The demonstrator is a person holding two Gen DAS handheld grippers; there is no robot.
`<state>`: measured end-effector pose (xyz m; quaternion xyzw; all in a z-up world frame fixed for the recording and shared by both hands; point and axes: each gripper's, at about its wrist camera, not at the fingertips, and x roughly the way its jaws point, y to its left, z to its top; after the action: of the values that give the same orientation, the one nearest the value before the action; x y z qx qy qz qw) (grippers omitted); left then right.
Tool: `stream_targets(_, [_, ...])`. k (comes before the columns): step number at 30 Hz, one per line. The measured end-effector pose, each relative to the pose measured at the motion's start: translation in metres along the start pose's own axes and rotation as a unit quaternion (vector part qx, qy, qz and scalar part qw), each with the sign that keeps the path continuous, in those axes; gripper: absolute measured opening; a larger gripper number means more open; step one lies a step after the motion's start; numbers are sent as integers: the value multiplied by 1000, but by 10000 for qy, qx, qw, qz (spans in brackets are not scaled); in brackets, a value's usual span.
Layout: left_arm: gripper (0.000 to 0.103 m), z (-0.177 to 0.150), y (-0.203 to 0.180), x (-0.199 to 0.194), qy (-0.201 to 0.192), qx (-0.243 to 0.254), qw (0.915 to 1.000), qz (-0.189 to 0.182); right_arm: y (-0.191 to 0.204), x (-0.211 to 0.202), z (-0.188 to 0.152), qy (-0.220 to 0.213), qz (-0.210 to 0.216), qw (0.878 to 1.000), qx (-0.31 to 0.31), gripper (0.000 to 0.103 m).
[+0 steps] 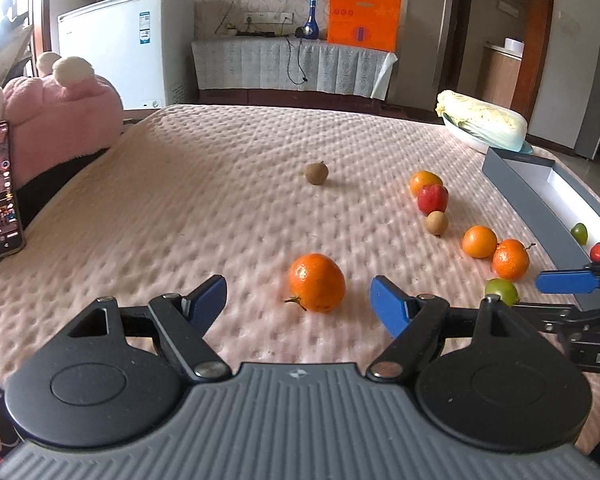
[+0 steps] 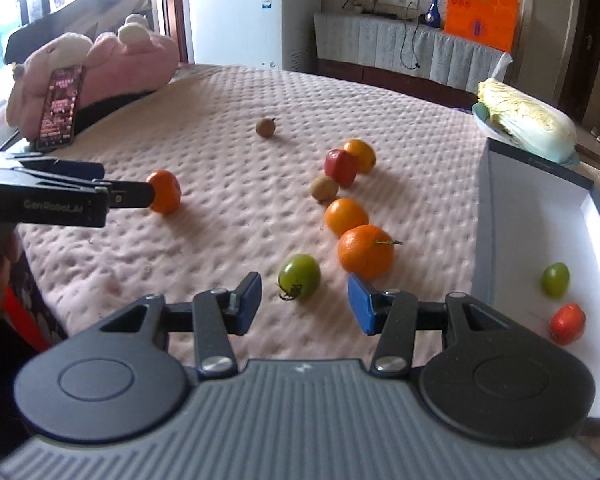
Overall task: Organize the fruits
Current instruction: 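Move both open tools back toward the fruits on the bed, then grasp an orange with the left tool while the right tool grasps a green tomato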
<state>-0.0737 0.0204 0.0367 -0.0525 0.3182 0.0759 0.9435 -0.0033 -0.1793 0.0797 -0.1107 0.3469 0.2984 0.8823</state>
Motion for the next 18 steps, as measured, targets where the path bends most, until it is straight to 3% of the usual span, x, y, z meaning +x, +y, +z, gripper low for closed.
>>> stream_targets(2, [83, 2, -2, 4, 12, 1, 10000, 3, 2, 8, 0, 58, 16, 10000, -5, 42])
stream_targets(9, [81, 6, 4, 22, 121, -225, 9997, 29, 5, 31, 4, 306, -76, 9995, 8, 33])
stream_targets(18, [55, 3, -12, 45, 393, -97, 9987, -303, 2, 28, 3, 293, -54, 9995, -57, 29])
